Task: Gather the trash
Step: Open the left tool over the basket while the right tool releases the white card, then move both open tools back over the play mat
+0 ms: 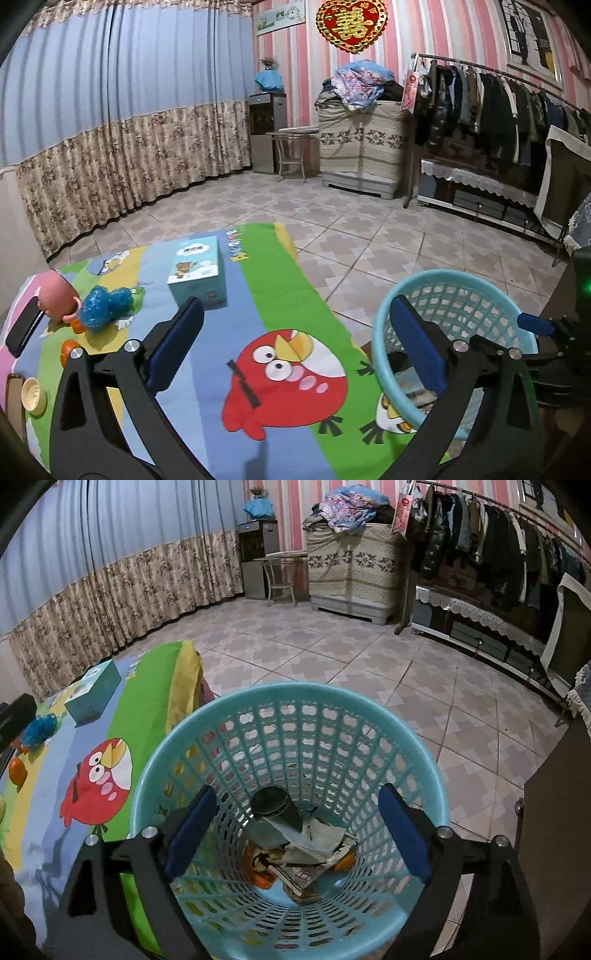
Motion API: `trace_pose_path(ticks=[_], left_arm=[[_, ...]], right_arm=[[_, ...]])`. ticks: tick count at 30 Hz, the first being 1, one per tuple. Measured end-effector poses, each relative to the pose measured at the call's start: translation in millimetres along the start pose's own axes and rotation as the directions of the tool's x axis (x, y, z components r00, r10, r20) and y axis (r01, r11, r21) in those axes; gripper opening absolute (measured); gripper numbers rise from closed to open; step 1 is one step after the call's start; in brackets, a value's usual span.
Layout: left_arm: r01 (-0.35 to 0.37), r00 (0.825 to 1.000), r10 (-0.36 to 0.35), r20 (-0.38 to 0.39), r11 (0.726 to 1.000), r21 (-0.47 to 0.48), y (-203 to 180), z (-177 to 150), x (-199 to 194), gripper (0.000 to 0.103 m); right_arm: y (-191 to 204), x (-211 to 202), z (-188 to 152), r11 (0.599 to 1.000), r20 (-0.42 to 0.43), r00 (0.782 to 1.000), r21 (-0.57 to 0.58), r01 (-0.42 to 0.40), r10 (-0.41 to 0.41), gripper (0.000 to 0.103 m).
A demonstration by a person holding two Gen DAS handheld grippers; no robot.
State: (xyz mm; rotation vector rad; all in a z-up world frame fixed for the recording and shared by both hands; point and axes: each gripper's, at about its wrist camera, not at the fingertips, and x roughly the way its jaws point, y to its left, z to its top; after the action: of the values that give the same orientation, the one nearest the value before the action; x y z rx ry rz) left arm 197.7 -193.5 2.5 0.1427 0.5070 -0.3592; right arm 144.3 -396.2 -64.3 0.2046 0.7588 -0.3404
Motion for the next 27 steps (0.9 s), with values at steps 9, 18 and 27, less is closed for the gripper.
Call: trace_pose_path(ticks=[9, 18, 27], left_arm=[[-0.018, 1.000, 0.018, 0.012, 1.000, -0.020, 21, -2, -16, 0.097], [-0.058, 0.998, 0.059, 0.016, 0.996, -0.063, 66, -10, -36, 0.097], [-0.147, 0.989, 0.148, -0.003, 0.982, -0.117, 140, -35, -65, 0.097]], right_arm=[[7, -7, 7, 1.000, 0.040, 0.999, 0.003, -0.007, 0.007, 0.093], [38, -22, 7, 1.000, 0.102, 0.994, -0.004, -0.028, 0.029, 0.093], [73, -30, 2, 0.997, 0.140, 0.988, -0.046, -0.066, 0.072, 0.093]])
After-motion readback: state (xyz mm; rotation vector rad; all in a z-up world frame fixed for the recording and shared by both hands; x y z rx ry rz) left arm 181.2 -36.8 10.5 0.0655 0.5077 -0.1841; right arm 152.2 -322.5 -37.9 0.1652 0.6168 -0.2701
